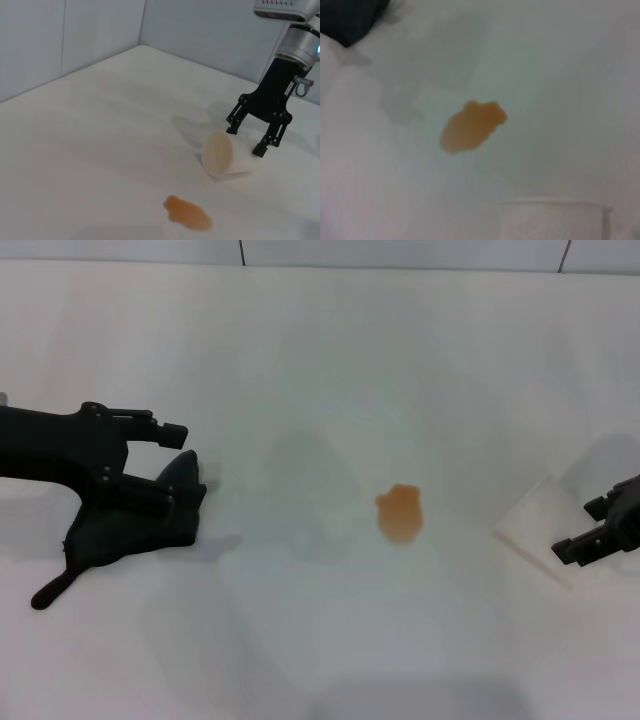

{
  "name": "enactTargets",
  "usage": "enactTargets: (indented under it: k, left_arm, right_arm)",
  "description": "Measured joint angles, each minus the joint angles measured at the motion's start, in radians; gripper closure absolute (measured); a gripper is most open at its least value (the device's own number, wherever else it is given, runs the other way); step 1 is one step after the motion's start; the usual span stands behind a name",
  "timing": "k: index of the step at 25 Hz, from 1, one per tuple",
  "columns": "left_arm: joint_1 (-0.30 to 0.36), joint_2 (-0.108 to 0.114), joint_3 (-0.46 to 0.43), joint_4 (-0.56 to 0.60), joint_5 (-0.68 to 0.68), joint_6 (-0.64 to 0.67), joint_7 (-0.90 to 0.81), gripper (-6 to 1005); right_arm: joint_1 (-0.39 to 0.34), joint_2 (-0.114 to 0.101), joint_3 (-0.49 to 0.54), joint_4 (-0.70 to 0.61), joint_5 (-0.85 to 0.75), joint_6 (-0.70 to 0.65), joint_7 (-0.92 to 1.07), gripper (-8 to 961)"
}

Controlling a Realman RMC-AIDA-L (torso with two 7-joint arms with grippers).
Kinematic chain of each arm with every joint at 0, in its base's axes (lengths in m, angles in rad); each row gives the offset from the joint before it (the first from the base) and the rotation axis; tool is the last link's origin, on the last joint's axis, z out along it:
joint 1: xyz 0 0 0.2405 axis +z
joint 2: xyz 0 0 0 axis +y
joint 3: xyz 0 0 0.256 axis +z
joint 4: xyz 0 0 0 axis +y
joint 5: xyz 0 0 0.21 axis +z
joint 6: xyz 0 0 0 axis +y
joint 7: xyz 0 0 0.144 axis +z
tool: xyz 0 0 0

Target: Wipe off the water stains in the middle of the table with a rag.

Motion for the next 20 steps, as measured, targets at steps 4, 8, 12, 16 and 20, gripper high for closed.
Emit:
enactTargets:
  k: [4, 8, 12, 16, 20]
  left_arm:
    - [0.0, 0.001, 0.0, -0.001, 0.0, -0.001, 0.0, 111]
    - [-0.001, 0.0, 0.0, -0.001, 0.0, -0.002, 0.0, 111]
    - [-0.001, 0.001, 0.0, -0.002, 0.0, -0.002, 0.0, 111]
    - [-0.001, 0.0, 0.0, -0.002, 0.0, -0.002, 0.0, 111]
    - [-0.001, 0.0, 0.0, -0.002, 0.0, -0.002, 0.0, 111]
  right_arm:
    - [-0.002, 0.0, -0.008, 0.001, -0.003, 0.002, 0.004, 162]
    - [-0.003, 0.0, -0.011, 0.002, -0.007, 0.003, 0.005, 164]
    - [-0.003, 0.0, -0.011, 0.002, -0.007, 0.004, 0.005, 167]
    - [-0.003, 0.0, -0.01, 0.003, -0.008, 0.005, 0.005, 168]
    - [-0.002, 0.0, -0.017, 0.005, -0.009, 0.007, 0.005, 169]
